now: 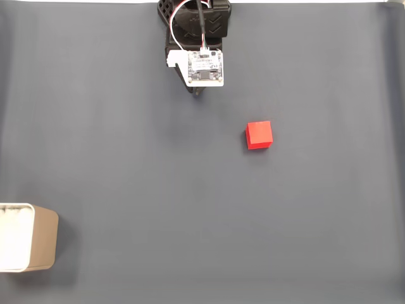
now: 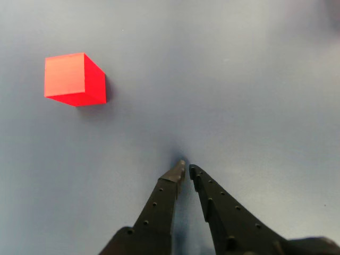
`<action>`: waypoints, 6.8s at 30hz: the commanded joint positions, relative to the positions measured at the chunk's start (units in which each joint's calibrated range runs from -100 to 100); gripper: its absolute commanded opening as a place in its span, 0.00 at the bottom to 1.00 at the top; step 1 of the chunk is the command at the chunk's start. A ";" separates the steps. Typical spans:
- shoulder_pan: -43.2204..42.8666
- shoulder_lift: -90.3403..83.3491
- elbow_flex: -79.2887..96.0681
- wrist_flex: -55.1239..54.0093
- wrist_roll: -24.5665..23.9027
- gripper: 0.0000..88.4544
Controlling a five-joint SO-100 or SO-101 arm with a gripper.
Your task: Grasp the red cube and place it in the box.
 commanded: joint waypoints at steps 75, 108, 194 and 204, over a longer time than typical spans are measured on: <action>-19.88 47.75 -57.76 -3.46 -6.54 0.20; -17.68 59.01 -53.75 -18.38 -4.25 0.45; -18.95 78.86 -41.43 -42.89 -7.91 0.45; -19.38 79.12 -42.16 -42.65 -8.06 0.45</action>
